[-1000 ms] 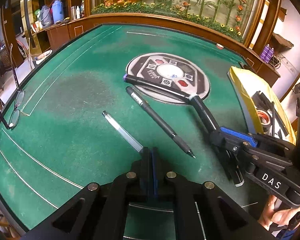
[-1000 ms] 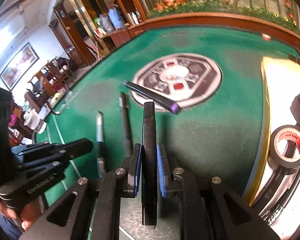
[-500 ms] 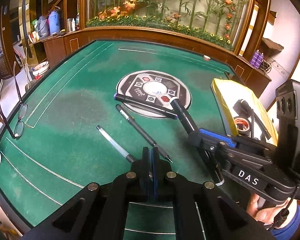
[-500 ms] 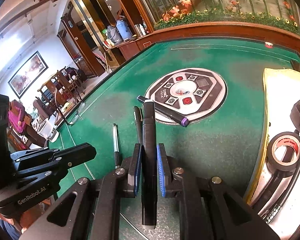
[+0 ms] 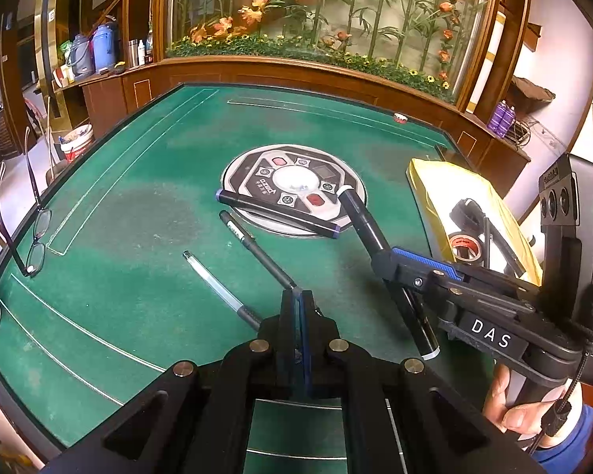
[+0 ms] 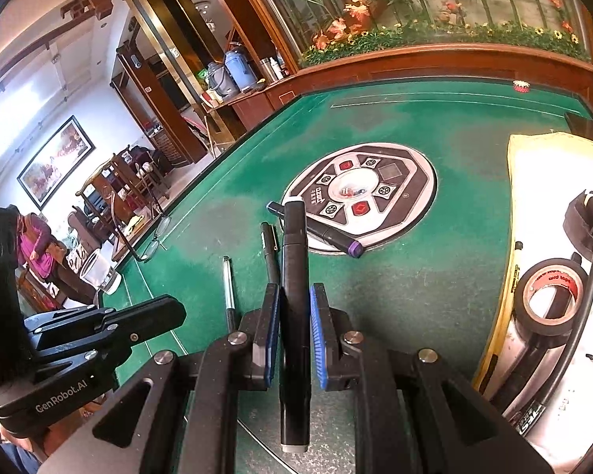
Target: Organize rigid objects
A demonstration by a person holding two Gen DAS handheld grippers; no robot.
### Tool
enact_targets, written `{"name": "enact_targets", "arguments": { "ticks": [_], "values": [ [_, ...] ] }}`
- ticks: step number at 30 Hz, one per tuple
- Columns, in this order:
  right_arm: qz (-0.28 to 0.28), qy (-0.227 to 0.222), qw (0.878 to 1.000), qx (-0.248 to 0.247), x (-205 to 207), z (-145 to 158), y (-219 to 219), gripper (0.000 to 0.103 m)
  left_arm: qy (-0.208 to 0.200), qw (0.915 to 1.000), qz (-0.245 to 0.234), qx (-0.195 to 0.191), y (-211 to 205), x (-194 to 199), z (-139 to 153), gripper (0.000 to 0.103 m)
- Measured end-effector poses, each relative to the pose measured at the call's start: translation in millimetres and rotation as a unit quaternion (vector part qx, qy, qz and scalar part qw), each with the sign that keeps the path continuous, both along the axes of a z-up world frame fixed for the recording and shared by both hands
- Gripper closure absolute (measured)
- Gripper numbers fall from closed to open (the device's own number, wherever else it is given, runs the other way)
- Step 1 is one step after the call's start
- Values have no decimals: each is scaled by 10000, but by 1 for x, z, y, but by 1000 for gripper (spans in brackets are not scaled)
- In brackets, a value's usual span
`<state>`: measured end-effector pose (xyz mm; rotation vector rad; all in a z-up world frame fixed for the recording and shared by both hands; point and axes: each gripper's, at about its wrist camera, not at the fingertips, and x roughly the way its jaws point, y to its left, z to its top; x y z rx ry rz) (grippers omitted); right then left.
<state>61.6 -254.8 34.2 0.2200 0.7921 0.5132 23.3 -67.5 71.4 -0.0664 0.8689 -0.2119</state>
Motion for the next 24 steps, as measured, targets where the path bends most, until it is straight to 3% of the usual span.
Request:
{"name": "enact_targets", "arguments": {
  "ticks": [24],
  "values": [
    [-169, -73, 9996, 196, -4, 5, -14, 89, 15, 10000, -85, 11, -12, -5, 0, 101]
  ]
}}
